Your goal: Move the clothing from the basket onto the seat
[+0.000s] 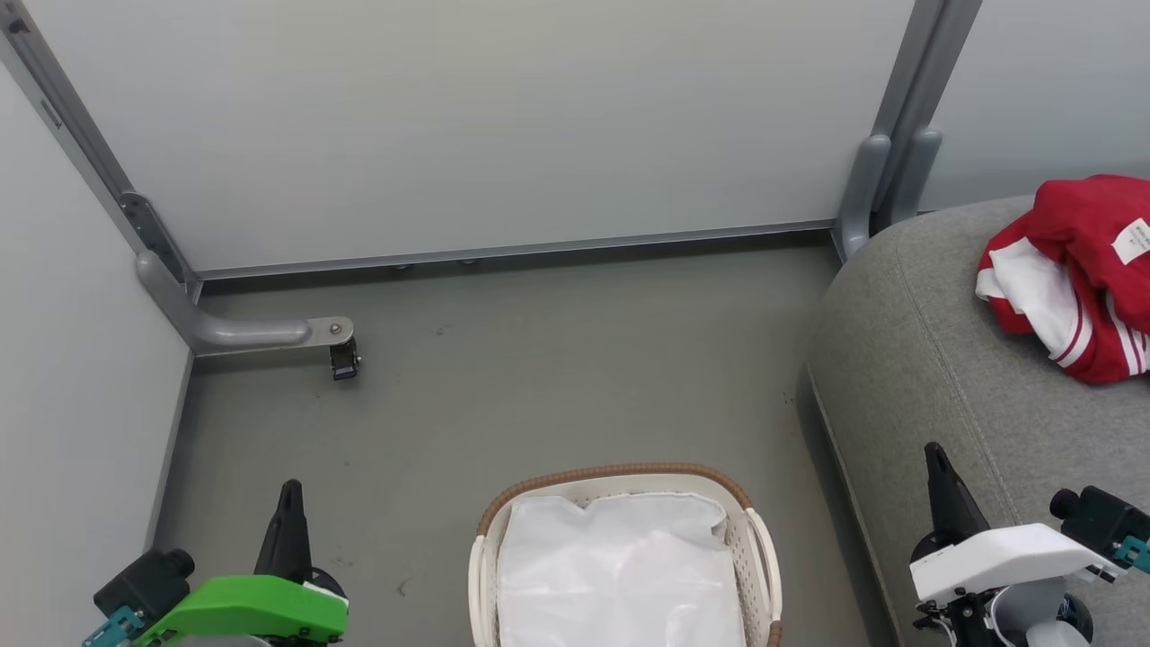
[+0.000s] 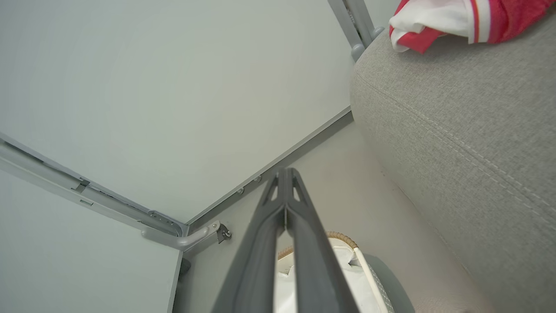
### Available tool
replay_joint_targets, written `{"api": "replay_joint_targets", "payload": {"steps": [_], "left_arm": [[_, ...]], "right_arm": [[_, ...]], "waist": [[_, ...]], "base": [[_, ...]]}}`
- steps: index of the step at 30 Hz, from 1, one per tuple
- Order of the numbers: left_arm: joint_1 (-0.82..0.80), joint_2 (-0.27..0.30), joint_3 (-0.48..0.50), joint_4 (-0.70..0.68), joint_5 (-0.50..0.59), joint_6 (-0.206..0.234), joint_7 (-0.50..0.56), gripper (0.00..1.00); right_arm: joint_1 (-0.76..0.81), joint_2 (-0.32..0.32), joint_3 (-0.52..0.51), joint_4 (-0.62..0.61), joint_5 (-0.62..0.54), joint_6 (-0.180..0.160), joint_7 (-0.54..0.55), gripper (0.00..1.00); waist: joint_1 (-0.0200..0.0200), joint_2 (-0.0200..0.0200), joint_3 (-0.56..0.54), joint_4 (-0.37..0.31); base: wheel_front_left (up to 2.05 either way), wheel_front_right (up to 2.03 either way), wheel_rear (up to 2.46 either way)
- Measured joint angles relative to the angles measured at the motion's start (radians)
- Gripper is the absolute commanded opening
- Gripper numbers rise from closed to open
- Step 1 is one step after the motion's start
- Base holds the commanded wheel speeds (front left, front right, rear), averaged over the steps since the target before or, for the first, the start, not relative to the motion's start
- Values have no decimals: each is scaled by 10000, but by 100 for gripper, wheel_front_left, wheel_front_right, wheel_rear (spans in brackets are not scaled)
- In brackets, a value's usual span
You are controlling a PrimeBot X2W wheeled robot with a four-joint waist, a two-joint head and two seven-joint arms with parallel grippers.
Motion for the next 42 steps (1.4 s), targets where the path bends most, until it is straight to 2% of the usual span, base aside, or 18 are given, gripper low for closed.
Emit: {"api": "replay_joint_targets", "payload": {"steps": [24,42], "left_arm": [[-281,0,483,-219,-2702,-73,759,0],[-432,0,773,-372,-4307,-77,1231,0]], "right_arm": [[-210,-19,-234,-35,2964,0,777,0],[-351,-36,-382,-61,4769,-2,1218,0]], "waist": [[0,0,8,-177],[0,0,13,-309]], "base": [[0,0,0],[0,0,0]]}}
